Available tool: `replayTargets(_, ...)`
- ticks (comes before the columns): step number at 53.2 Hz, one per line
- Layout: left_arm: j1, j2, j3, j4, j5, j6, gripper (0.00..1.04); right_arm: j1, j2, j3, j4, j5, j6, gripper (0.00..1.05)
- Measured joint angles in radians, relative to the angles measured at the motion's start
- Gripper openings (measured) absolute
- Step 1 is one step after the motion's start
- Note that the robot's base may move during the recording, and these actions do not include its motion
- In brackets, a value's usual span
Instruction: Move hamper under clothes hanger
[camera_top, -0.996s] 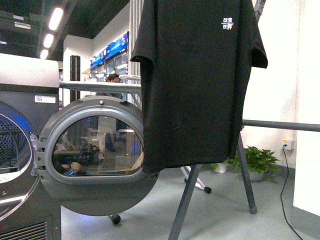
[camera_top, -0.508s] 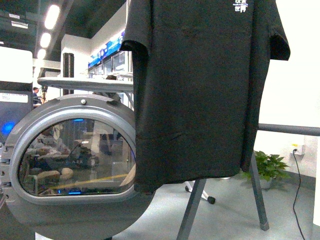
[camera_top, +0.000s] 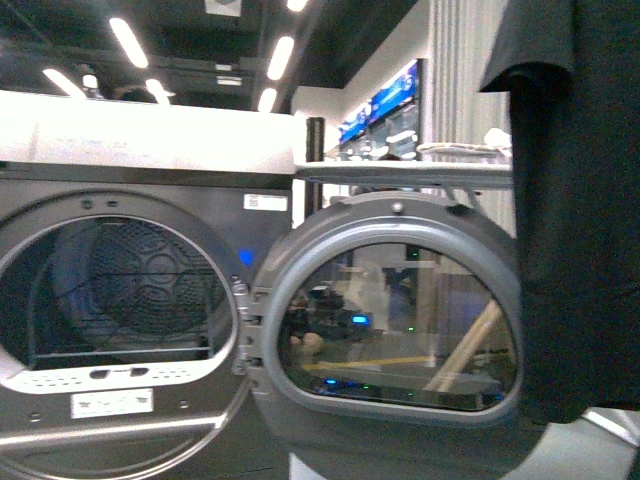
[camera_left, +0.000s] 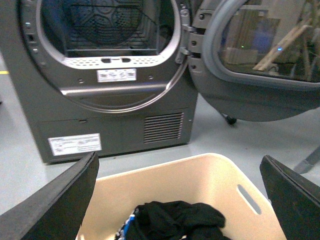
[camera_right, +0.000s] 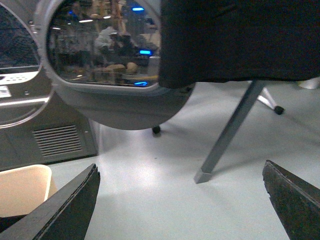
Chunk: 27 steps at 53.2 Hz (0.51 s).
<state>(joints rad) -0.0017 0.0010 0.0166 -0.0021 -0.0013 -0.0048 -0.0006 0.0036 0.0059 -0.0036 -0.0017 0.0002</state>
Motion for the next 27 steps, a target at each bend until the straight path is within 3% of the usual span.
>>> replayTargets(27,0.002,-0.001,0.0,0.0,-0.003,0.0,0.98,0.001,0.0,0.0,0.0,-0.006,0.0,0.97)
